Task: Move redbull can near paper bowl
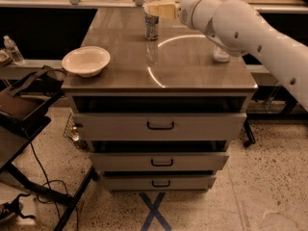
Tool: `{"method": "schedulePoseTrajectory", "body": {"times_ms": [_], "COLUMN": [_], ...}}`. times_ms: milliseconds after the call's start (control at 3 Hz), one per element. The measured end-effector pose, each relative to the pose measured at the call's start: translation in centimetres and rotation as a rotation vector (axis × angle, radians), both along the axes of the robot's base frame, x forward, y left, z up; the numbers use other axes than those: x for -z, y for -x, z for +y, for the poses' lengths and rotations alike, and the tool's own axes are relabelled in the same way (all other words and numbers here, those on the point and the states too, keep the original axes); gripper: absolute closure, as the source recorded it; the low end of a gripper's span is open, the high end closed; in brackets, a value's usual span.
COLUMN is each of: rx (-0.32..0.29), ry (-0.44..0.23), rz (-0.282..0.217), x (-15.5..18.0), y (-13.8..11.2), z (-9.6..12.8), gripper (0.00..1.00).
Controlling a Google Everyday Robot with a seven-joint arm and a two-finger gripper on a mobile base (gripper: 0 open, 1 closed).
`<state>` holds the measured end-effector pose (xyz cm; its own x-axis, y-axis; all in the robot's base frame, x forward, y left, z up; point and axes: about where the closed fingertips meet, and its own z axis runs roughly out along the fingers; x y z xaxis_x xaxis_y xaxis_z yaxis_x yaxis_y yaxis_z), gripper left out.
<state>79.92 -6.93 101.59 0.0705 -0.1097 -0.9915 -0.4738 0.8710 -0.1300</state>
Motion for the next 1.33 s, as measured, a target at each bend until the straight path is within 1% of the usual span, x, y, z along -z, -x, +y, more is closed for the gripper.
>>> {"method": "schedulePoseTrajectory", "body": {"times_ms": [333,667,1000,1333], "rx": [-0.018,-0.039,-0.073,-0.094], "ry": [-0.007,-0.021,-0.049,-0.074], "rz": [0.04,0.058,0.067,0.068], "x": [0.8,1.6,2.6,3.2], "y": [-3.9,-6.7,-9.5,-10.7], "z": [0.2,0.9,3.4,5.3], "gripper": [0.0,0.0,0.0,0.0]}}
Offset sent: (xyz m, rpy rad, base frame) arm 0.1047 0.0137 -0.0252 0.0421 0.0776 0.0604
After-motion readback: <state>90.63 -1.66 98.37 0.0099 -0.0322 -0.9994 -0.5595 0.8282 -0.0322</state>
